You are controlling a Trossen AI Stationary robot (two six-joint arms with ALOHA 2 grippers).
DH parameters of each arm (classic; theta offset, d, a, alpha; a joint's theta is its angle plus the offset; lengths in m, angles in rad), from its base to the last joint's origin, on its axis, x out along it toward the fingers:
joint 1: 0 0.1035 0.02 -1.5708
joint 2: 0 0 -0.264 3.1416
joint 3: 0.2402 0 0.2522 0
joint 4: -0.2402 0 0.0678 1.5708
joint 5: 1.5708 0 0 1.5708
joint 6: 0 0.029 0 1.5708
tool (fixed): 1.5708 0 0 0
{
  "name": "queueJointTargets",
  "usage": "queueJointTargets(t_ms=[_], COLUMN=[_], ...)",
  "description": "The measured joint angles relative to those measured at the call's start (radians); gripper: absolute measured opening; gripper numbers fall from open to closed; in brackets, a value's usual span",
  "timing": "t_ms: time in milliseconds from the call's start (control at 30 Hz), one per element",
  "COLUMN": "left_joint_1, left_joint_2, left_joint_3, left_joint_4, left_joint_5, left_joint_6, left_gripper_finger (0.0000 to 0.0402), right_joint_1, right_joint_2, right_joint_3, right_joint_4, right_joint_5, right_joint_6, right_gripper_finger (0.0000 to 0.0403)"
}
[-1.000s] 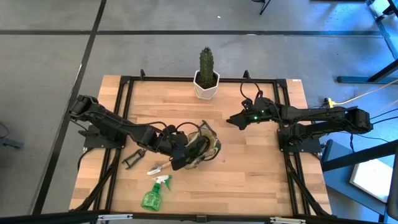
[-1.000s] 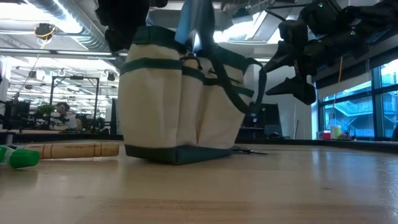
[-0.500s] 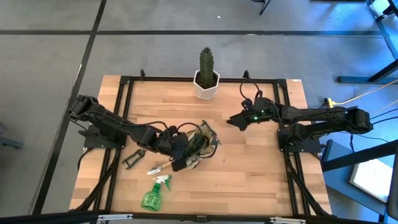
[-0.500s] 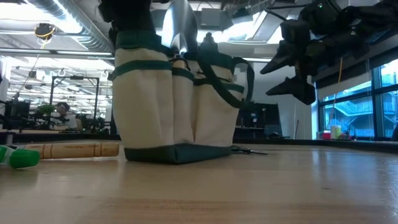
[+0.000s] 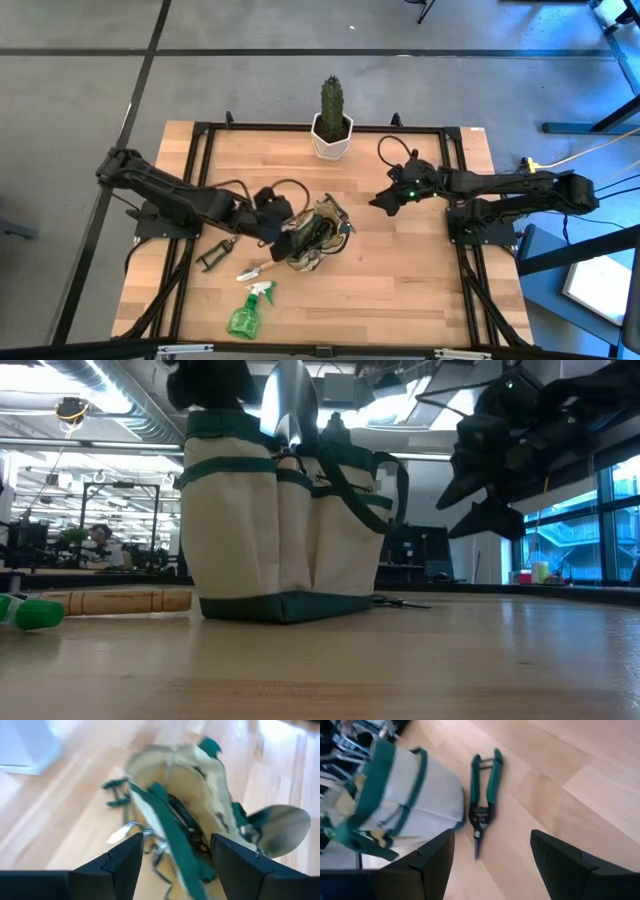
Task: Pick & Place Garden tools in Gardening bag
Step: Put the left green fruit pruner into the green gardening bag
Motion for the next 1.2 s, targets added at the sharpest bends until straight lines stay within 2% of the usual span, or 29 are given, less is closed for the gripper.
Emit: queueJointTargets(t_ms=[133,233,367,600,767,1000,1200], left_joint_1=[0.014,0.029,0.033,-0.052,-0.165,-0.301,-0.335], left_joint_2=[-0.063,-0.089,-0.092,-0.092,-0.134,-0.290,-0.406], left_joint_3=[0.000,0.001,-0.003,-0.128,-0.269,-0.410,-0.475], left_joint_4=[-0.057,-0.137,-0.294,-0.294,-0.257,-0.255,-0.380], left_joint_5=[-0.046,-0.044,0.009,0.085,0.103,0.157,0.309], left_joint_6=[-0.027,-0.082,-0.171,-0.285,-0.519,-0.807,-0.969], left_gripper_finger=[0.0219,0.0215,0.0211,0.0205,0.0201,0.0200,0.0200], right_joint_1=[0.007,0.028,0.068,0.106,0.111,0.111,0.111], right_joint_2=[0.055,0.111,0.183,0.225,0.225,0.225,0.225], right_joint_3=[0.000,0.000,0.000,0.000,0.001,0.001,0.001], right_joint_4=[0.013,0.044,0.114,0.183,0.193,0.208,0.249], right_joint_5=[-0.028,-0.050,-0.076,-0.078,-0.085,-0.085,-0.085], right_joint_6=[0.002,0.017,0.051,0.069,0.073,0.085,0.085], right_gripper_finger=[0.0264,0.0264,0.0264,0.0263,0.0263,0.0263,0.0263])
